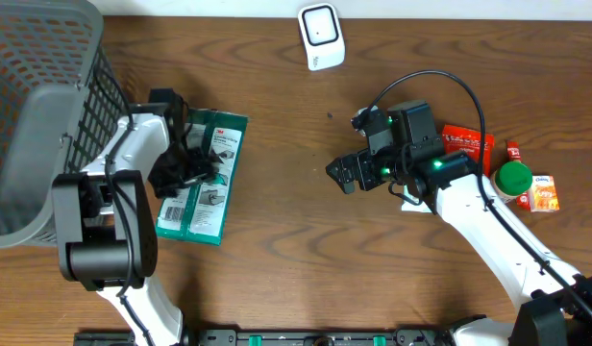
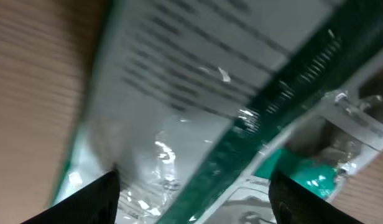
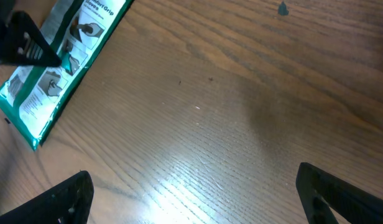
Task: Scan the item barcode
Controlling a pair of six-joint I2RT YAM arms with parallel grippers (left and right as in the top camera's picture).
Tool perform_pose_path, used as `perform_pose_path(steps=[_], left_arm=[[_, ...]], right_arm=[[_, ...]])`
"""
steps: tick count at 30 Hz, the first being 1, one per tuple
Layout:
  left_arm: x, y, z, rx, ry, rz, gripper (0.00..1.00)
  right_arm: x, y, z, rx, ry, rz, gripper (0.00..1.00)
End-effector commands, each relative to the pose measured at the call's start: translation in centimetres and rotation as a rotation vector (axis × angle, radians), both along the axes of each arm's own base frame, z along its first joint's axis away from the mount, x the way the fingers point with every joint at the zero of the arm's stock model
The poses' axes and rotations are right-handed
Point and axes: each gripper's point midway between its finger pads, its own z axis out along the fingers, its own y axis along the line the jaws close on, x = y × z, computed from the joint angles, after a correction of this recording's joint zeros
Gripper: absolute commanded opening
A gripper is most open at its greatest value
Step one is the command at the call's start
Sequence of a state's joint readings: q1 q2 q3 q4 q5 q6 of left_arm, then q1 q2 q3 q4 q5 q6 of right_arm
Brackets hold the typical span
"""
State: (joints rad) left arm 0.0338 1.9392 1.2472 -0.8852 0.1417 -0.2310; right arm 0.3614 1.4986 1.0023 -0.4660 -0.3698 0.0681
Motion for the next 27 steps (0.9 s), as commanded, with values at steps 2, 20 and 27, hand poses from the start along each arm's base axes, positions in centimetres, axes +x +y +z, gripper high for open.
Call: perform_pose_path(steps=[2, 20, 27], left_arm=[[-0.8, -4.1, 0.2, -0.185, 0.006, 0.000, 0.70], [-1.0, -14.4, 2.6, -0.337, -0.061, -0.249, 0.69], [2.5, -14.0, 5.4, -0.277, -0.239, -0.164, 0.67]], right_arm=[[-0.3, 0.3, -0.1, 0.001, 0.007, 0.003, 0.99], [-0.4, -0.3, -0.4, 0.003, 0.041, -0.035, 0.99], [0.1, -1.1, -0.7, -0.041, 0.024, -0.063, 0.99]])
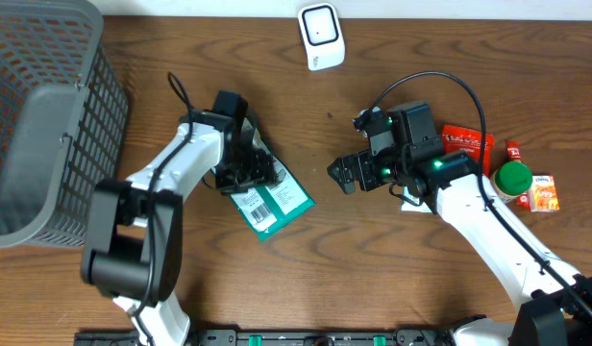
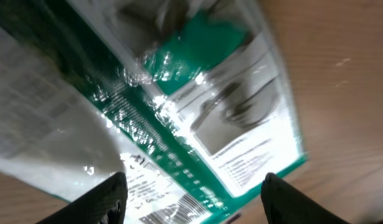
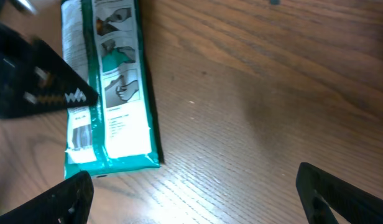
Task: Scan the item barcode
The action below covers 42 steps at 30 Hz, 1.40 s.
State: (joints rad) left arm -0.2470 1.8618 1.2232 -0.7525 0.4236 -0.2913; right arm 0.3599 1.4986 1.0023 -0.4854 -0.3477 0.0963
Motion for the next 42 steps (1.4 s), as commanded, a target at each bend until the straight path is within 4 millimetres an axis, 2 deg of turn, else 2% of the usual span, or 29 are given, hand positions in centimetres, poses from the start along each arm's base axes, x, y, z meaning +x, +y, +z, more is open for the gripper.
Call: perform_pose_path(steps=[1, 3, 5, 7, 10, 13, 17, 26, 31, 36, 39, 42], left_arm=[[2.6, -0.2, 2.7, -0.001, -0.116, 0.077, 0.65], [3.7, -0.7, 2.9, -0.004, -0.162, 0.087, 0.56], [4.4, -1.4, 2.9, -0.001, -0.196, 0.100, 0.38], [5.1, -2.9, 3.2, -0.024, -0.244, 0.077, 0.25], [5.8, -5.1, 3.6, -0.050, -0.307, 0.036, 0.15], [6.1, -5.8, 2.9, 0.018, -0.333, 0.081, 0.14], [6.0, -6.9, 1.3, 0.100, -0.363, 0.069, 0.14], [3.0, -9.5, -3.0, 0.157, -0.278, -0.035, 0.14], [0.2, -8.7, -4.9, 0.222, -0.170, -0.075, 0.14], [-3.7, -6.3, -5.1, 0.317, -0.013, -0.121, 0.16], [-5.4, -5.4, -5.1, 0.348, 0.052, -0.151, 0.17], [-6.5, -6.2, -4.9, 0.311, 0.079, -0.219, 0.17]], right_arm=[[0.2, -0.8, -0.4, -0.039, -0.004, -0.030, 0.99], [0.5, -1.7, -0.7, -0.081, -0.009, -0.061, 0.99], [0.9, -2.8, -1.0, -0.106, -0.005, -0.100, 0.98], [1.3, -4.4, -1.2, -0.104, 0.021, -0.173, 0.96], [1.7, -6.7, -1.4, -0.099, 0.054, -0.247, 0.97], [1.9, -9.1, -1.7, -0.106, 0.080, -0.312, 0.98], [1.9, -10.9, -1.9, -0.109, 0.100, -0.359, 0.99], [2.0, -11.1, -1.9, -0.109, 0.100, -0.364, 0.99], [2.0, -11.1, -1.9, -0.109, 0.101, -0.365, 0.99], [2.0, -11.1, -1.9, -0.109, 0.100, -0.365, 0.99], [2.0, -11.1, -1.9, -0.109, 0.100, -0.365, 0.99], [2.0, -11.1, -1.9, -0.109, 0.100, -0.365, 0.99]])
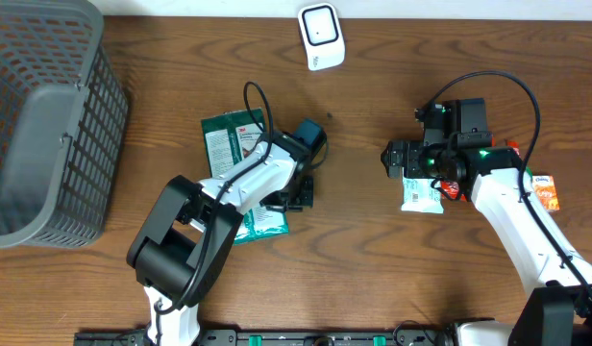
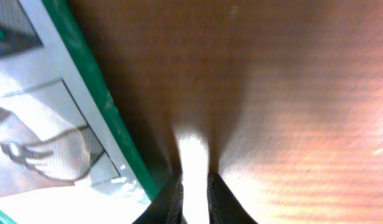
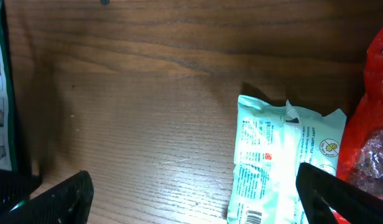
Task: Scan the item barcode
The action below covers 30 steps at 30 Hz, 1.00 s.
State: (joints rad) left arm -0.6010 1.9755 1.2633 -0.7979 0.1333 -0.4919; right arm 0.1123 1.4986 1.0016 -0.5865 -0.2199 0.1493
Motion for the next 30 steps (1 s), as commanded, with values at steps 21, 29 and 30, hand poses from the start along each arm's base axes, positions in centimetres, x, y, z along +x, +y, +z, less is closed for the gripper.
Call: perform_pose_path(steps=[21, 29, 30], left_arm=[[14.5, 11.9, 8.6, 0.115, -0.541, 0.272, 0.25], [18.7, 14.2, 7.7, 0.098, -0.651, 0.330, 0.25], [19.1, 14.2, 7.7, 0.096, -0.664, 0.319, 0.26]], right_arm=[[-0.1, -0.1, -0.1, 0.001, 0.005, -0.008, 0.99], [0.0, -0.1, -0.1, 0.001, 0.001, -0.008, 0.99], [0.0, -0.1, -0.1, 0.001, 0.001, -0.008, 0.99]])
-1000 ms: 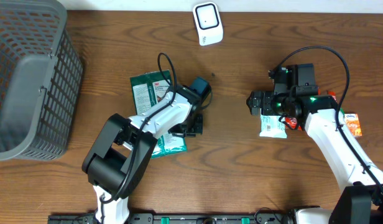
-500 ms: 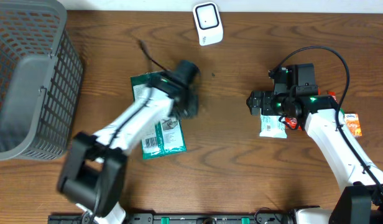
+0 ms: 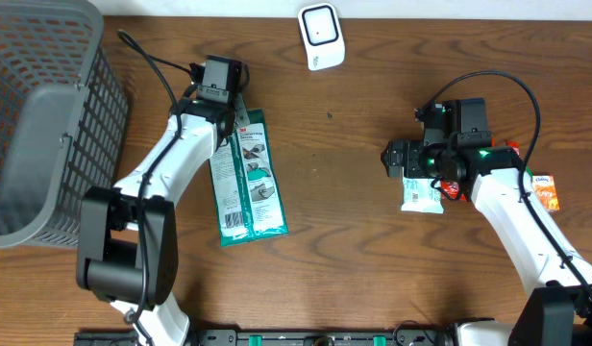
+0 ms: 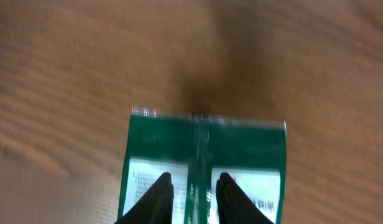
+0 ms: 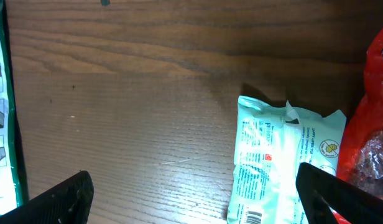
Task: Scan the item barcode
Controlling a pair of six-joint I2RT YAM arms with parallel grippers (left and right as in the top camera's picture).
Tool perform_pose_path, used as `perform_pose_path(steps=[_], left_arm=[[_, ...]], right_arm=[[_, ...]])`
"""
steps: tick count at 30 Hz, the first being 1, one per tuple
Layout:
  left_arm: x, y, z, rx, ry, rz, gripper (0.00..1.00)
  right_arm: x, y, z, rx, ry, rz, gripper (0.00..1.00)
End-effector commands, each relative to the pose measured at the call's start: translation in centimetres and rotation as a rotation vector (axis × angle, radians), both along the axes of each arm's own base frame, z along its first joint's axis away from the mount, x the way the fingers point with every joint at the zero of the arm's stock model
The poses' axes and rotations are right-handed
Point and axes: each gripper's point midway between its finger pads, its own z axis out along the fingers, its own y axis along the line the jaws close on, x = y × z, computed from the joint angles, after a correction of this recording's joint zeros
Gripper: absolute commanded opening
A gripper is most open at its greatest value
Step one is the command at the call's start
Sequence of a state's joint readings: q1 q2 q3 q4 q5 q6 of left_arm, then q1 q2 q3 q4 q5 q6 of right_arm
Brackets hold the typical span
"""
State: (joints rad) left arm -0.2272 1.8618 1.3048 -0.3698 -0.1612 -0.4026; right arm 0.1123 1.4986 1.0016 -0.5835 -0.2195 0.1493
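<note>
The long green package [image 3: 250, 183] lies flat on the wooden table, left of the middle, printed side up, with a barcode patch [image 3: 234, 219] near its front end. My left gripper [image 3: 229, 113] points down on its far end. In the left wrist view the fingers [image 4: 161, 193] stand close together on either side of the package's centre seam [image 4: 199, 140]. The white scanner [image 3: 320, 37] sits at the back edge. Over bare wood at the right, my right gripper [image 3: 392, 157] stands open; the package's edge [image 5: 2, 124] shows at the left of its view.
A grey mesh basket [image 3: 37, 115] fills the left. Under the right arm lies a pale blue packet [image 3: 419, 195] [image 5: 285, 162]. Beside it are a red packet [image 3: 469, 144], a green-lidded jar [image 3: 514, 178] and an orange box [image 3: 543, 192].
My left gripper was shut on bare wood just right of the package. Now it is at the package's far end, fingers close about the seam. The right arm has not moved.
The package first lay beside the basket under my open left gripper. Then it was nearer the middle, turned, barcode up, still at that gripper. Later the left gripper was shut on the table beside it and the right arm stood further right. Now the left is at its far end.
</note>
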Motion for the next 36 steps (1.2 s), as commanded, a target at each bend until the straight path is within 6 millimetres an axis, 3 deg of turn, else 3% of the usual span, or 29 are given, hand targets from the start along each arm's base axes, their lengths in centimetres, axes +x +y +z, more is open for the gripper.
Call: perform_pose_path(steps=[1, 8, 16, 25, 30, 33, 36], left_arm=[[1.1, 0.4, -1.3, 0.056, -0.015, -0.033, 0.26], [3.0, 0.0, -4.2, 0.090, -0.036, -0.086, 0.27], [2.1, -0.1, -8.3, 0.100, 0.057, -0.099, 0.27], [-1.6, -5.4, -9.4, -0.088, 0.199, -0.259, 0.27], [-3.4, -8.0, -9.7, -0.133, 0.252, -0.281, 0.27], [-3.5, -9.1, -9.0, -0.132, 0.236, -0.306, 0.27], [-2.5, -9.0, -4.8, -0.116, 0.135, -0.300, 0.31]], right_arm=[[-0.1, -0.1, -0.1, 0.001, 0.004, -0.008, 0.99], [0.0, -0.1, -0.1, 0.001, 0.003, -0.008, 0.99], [0.0, -0.1, -0.1, 0.001, 0.001, -0.008, 0.99], [0.0, -0.1, -0.1, 0.001, 0.001, -0.008, 0.99], [0.0, 0.0, -0.1, 0.002, 0.001, -0.007, 0.99], [0.0, 0.0, -0.1, 0.002, 0.001, -0.008, 0.99], [0.0, -0.1, -0.1, 0.001, 0.001, -0.008, 0.99]])
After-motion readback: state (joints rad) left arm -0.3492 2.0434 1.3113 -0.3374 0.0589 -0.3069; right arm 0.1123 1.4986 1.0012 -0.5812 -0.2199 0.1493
